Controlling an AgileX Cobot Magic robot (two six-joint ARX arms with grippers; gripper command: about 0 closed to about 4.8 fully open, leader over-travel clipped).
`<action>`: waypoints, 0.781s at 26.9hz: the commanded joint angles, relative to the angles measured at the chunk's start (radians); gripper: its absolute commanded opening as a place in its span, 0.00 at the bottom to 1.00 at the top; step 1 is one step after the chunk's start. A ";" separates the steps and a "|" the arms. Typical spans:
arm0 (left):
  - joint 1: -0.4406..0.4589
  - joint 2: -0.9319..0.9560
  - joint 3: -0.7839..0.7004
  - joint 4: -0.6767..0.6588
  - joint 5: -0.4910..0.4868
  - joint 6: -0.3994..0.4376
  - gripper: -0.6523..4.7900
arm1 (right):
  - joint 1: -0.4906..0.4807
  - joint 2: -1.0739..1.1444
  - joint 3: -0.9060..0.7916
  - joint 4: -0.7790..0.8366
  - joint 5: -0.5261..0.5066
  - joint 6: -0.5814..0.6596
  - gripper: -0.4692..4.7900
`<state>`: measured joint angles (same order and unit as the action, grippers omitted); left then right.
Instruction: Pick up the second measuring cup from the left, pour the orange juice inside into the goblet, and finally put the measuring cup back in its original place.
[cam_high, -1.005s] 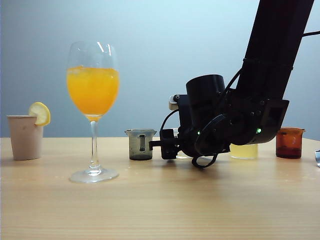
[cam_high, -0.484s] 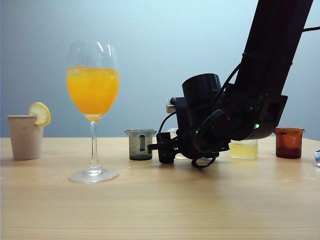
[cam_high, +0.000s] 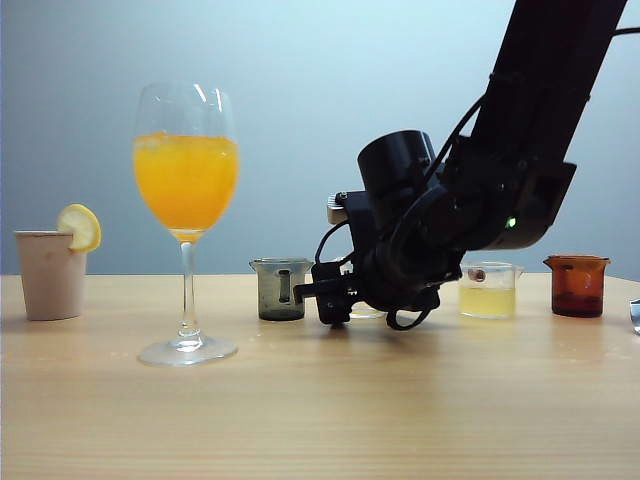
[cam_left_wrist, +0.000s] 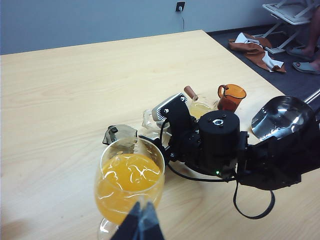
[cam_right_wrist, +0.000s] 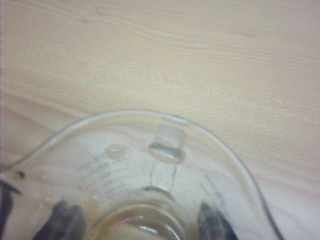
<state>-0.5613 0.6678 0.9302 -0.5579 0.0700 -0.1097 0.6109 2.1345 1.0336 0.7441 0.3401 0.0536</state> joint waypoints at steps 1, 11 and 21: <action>-0.001 -0.001 0.003 0.017 0.006 -0.003 0.11 | 0.006 -0.028 -0.001 -0.018 0.005 -0.001 0.68; -0.001 -0.001 0.003 0.019 0.006 -0.003 0.11 | 0.007 -0.116 -0.001 -0.200 0.003 0.003 0.68; -0.001 -0.001 0.003 0.021 0.006 -0.003 0.11 | 0.008 -0.212 0.000 -0.425 -0.021 0.003 0.68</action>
<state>-0.5613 0.6678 0.9302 -0.5568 0.0711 -0.1097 0.6163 1.9400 1.0306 0.3496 0.3340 0.0551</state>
